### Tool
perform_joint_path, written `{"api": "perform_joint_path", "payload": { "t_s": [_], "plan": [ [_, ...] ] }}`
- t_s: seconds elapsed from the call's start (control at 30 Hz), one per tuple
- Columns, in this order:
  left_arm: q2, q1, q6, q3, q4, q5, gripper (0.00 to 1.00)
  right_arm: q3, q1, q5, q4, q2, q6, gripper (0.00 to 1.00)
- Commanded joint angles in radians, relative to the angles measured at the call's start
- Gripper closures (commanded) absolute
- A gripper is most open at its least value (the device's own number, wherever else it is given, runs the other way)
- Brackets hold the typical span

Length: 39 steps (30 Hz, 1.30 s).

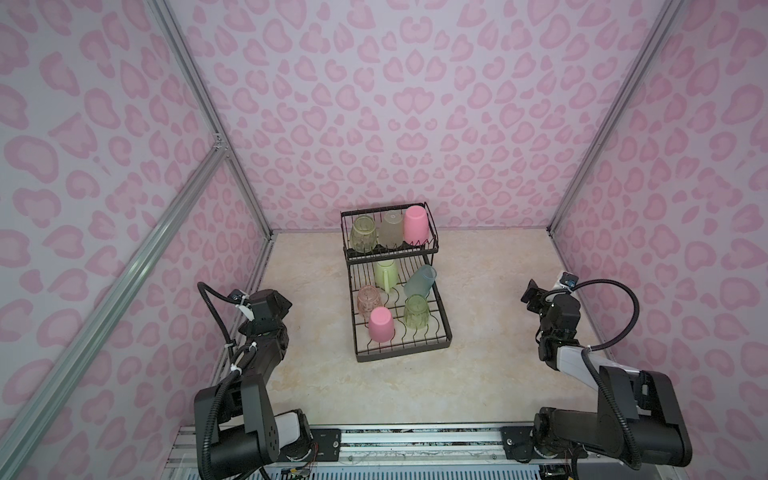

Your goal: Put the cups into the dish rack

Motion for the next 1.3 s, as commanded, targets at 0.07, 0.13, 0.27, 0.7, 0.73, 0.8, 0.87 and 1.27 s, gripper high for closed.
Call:
{"api": "perform_joint_path", "payload": {
  "t_s": [0.07,0.13,0.27,0.7,0.73,0.8,0.87,1.27],
  "plan": [
    [0.025,0.001,0.074,-0.041,0.164,0.054,0.03,0.016,0.016,-0.003,-0.004,0.016,-0.034,0.06],
    [0.038,0.001,0.096,-0.061,0.220,0.076,0.03,0.030,0.028,0.004,-0.025,0.035,-0.044,0.06],
    [0.085,-0.008,0.145,-0.091,0.333,0.141,0.03,0.049,0.060,0.009,-0.006,0.115,-0.081,0.06],
    [0.171,-0.288,0.459,-0.111,0.545,0.013,0.03,-0.019,0.123,0.022,0.201,0.213,-0.154,0.06],
    [0.167,-0.286,0.456,-0.134,0.583,0.015,0.03,-0.039,0.126,0.018,0.250,0.228,-0.158,0.05],
    [0.169,-0.271,0.451,-0.186,0.669,0.052,0.03,-0.044,0.134,0.021,0.278,0.247,-0.170,0.05],
    [0.206,-0.273,0.452,-0.234,0.795,0.038,0.04,-0.067,0.157,0.039,0.328,0.257,-0.195,0.01],
    [0.195,-0.273,0.451,-0.225,0.766,0.043,0.03,-0.052,0.153,0.057,0.302,0.258,-0.175,0.01]
  ]
}}
